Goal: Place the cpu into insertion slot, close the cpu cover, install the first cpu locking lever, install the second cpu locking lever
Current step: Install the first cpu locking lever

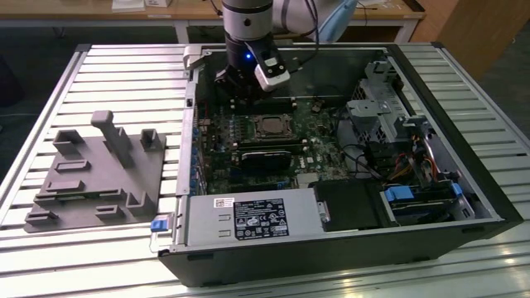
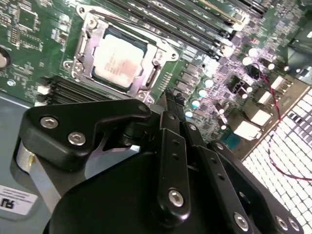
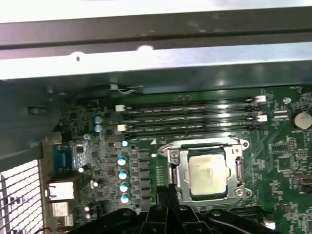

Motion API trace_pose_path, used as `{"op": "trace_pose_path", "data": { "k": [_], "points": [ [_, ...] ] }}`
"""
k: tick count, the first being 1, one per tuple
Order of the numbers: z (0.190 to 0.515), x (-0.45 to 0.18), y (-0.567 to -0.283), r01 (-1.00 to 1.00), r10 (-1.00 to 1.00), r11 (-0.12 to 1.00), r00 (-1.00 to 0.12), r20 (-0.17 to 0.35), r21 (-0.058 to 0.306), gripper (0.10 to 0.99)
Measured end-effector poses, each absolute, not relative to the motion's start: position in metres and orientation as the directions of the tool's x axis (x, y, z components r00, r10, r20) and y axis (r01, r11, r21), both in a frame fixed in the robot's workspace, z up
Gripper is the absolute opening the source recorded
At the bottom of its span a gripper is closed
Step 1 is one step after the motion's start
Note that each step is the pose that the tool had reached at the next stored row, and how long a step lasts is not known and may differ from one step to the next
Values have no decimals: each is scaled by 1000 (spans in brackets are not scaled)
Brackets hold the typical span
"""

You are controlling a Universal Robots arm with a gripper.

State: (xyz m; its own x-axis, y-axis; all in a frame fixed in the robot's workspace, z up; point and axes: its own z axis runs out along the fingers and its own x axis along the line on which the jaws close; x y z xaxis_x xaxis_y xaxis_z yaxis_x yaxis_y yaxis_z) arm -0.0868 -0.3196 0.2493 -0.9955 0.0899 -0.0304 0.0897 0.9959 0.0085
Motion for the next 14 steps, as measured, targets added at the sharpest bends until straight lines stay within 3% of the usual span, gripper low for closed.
{"op": "trace_pose_path", "data": {
  "k": [6,14],
  "points": [
    [249,-95,-320,90,90,996,-995,-30,17,106],
    [249,-103,-321,90,93,990,-995,-21,112,106]
  ]
}}
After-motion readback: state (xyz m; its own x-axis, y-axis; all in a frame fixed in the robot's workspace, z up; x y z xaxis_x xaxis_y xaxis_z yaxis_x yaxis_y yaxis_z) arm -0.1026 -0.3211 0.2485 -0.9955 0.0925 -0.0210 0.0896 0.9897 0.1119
